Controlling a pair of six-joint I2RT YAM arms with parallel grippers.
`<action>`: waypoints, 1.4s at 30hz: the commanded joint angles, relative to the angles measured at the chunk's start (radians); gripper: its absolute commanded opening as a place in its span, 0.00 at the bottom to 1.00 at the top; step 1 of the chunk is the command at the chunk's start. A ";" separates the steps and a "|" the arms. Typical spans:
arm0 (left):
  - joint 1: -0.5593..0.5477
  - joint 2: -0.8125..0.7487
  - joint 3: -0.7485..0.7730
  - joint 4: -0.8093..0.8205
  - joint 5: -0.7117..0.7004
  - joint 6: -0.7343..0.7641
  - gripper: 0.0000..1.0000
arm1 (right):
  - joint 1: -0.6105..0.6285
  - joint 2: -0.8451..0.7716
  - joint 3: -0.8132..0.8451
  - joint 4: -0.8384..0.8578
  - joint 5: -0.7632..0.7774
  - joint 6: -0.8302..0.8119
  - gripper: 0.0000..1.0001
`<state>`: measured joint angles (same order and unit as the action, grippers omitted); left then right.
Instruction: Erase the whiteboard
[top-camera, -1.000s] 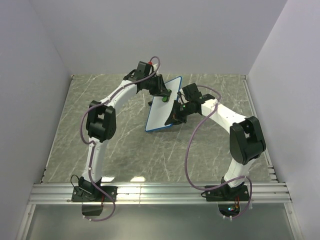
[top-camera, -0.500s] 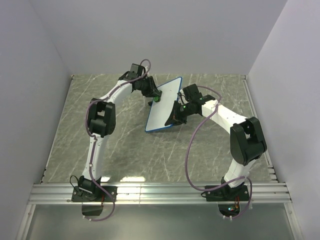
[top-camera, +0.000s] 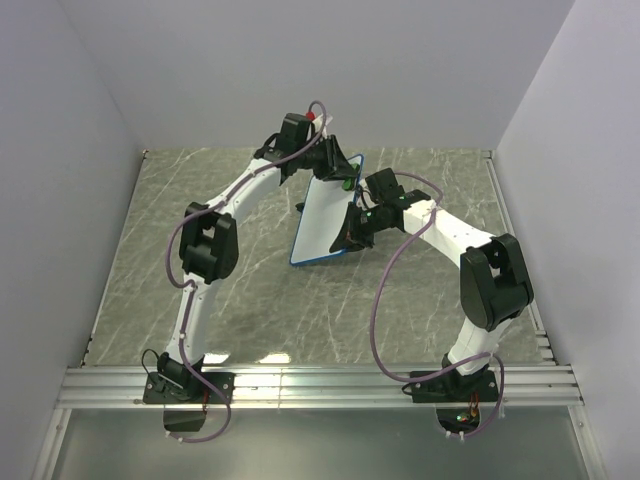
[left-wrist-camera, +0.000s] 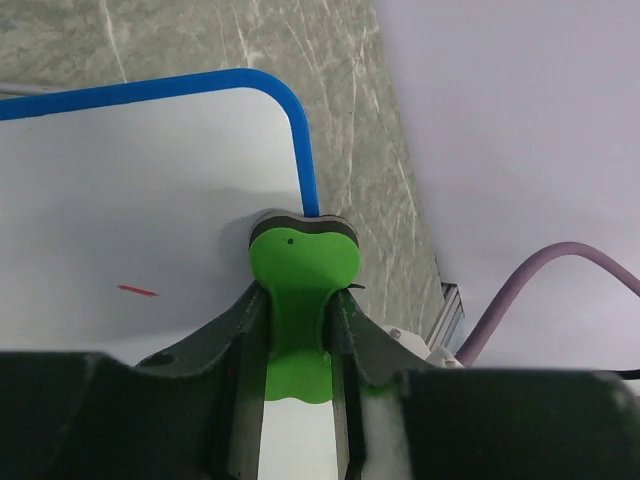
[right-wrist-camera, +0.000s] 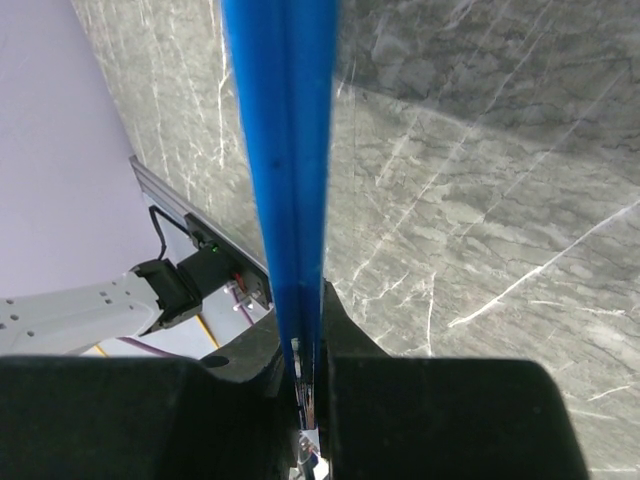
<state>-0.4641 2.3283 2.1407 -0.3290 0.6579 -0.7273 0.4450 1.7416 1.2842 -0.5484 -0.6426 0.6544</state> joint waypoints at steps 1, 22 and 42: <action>-0.021 -0.009 0.025 -0.037 0.003 0.003 0.00 | 0.043 -0.021 0.047 0.067 -0.098 -0.137 0.00; 0.180 -0.072 -0.103 -0.250 -0.234 0.148 0.00 | -0.061 -0.089 0.239 0.007 -0.031 -0.121 0.00; 0.370 -0.282 -0.409 -0.191 -0.359 0.163 0.00 | -0.103 0.030 0.464 -0.168 0.348 0.136 0.00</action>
<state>-0.0788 2.0052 1.7058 -0.5297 0.3111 -0.6018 0.3103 1.7668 1.6836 -0.7292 -0.3283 0.7628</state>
